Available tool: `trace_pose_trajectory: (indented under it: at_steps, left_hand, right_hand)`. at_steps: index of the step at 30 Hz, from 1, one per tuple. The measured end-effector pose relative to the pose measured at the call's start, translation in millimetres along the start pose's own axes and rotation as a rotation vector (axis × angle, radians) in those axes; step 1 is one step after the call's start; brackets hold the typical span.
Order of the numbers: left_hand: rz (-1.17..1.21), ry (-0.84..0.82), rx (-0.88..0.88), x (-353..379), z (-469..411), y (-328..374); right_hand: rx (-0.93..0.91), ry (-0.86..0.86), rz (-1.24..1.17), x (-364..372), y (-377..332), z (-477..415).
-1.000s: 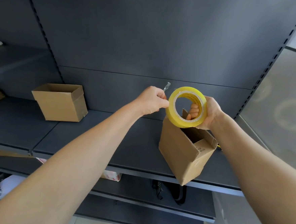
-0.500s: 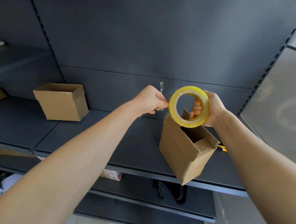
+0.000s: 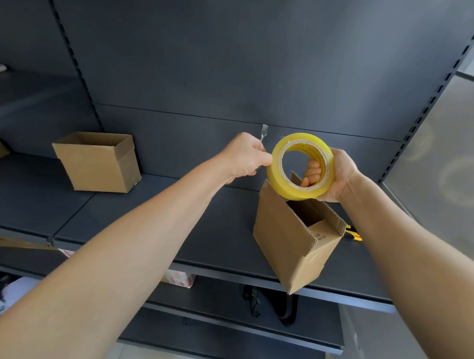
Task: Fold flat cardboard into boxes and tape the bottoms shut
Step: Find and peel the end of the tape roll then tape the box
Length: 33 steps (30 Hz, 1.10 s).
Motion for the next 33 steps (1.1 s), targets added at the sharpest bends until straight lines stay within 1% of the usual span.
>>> trace_pose_trajectory:
  at_steps: [4, 7, 11, 13, 16, 21, 24, 27, 29, 33]
  left_hand:
    - [0.021, 0.010, 0.015, 1, 1, 3]
    - [0.100, -0.013, -0.028, 2, 3, 2]
    - [0.344, -0.198, -0.070, 7, 11, -1]
    - [0.346, -0.246, -0.048, 7, 13, -2]
    - [0.315, -0.209, -0.032, 3, 12, -3]
    - [0.159, -0.201, -0.051, 0, 12, -6]
    - [0.033, -0.128, -0.061, -3, 11, -5]
    - [-0.039, -0.048, -0.083, -6, 7, -4]
    - [-0.053, -0.018, -0.081, -7, 6, -2]
    - [0.028, -0.007, -0.047, -3, 5, 1]
  right_hand:
    - [0.061, 0.033, -0.057, -3, 4, 1]
    - [0.097, 0.022, -0.093, -2, 9, 3]
    - [0.080, -0.001, -0.123, 0, 5, 5]
    - [0.073, -0.013, -0.142, 1, 4, 6]
    - [0.068, -0.029, -0.125, 3, 4, 7]
    - [0.016, -0.020, -0.073, -2, 3, 4]
    - [-0.023, -0.008, -0.032, -2, 1, 3]
    - [-0.051, -0.003, -0.012, 0, -1, 2]
    - [-0.064, -0.006, -0.011, 1, -2, 2]
    - [-0.046, -0.016, -0.034, 2, -1, 4]
Point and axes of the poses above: each hand's wrist, its own z-axis away from the middle knuckle, its own x-axis out of the palm, y = z × x, the point moved 7 cm from there along -z, towards the middle knuckle, and after that the axes turned 6 degrees about -z, right-handed, at the moved point
